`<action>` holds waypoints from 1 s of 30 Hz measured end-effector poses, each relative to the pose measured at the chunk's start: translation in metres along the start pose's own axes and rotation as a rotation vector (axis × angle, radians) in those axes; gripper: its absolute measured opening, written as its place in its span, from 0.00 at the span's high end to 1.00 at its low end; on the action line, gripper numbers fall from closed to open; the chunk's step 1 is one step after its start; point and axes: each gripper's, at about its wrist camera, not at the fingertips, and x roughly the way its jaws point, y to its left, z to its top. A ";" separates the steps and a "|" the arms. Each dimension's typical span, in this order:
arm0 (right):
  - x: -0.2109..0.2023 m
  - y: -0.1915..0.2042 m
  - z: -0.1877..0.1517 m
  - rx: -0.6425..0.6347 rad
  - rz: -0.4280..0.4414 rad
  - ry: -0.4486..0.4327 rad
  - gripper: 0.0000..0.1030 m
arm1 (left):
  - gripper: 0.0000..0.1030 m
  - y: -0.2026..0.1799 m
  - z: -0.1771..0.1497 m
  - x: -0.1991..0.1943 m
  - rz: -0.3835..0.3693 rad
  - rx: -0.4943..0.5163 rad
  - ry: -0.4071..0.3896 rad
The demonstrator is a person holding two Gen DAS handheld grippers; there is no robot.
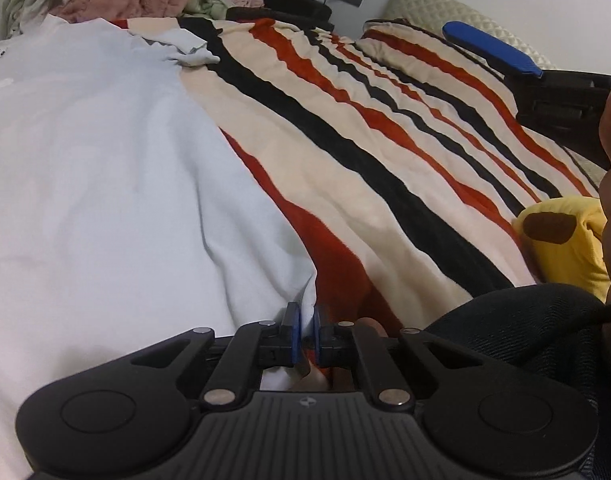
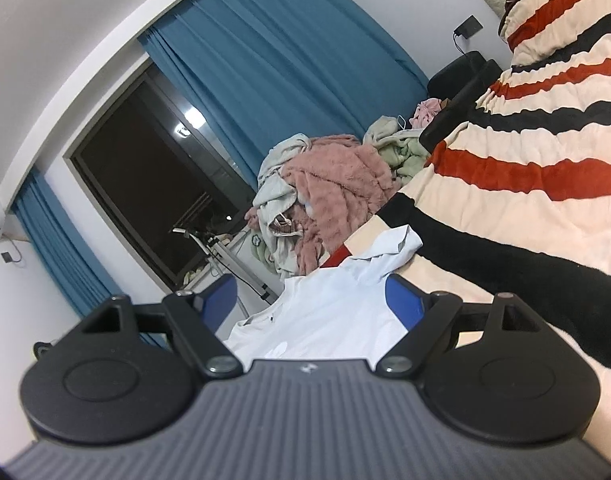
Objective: Fold clothes
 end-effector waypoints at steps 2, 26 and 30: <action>0.000 0.002 0.000 -0.014 -0.004 0.003 0.19 | 0.66 0.000 0.003 -0.004 0.033 0.014 -0.003; 0.021 0.070 -0.044 -0.453 -0.040 0.103 0.19 | 0.00 0.094 0.027 -0.209 0.502 -0.041 -0.464; 0.027 0.075 -0.050 -0.469 -0.041 0.128 0.19 | 0.00 0.105 0.015 -0.221 0.524 -0.078 -0.483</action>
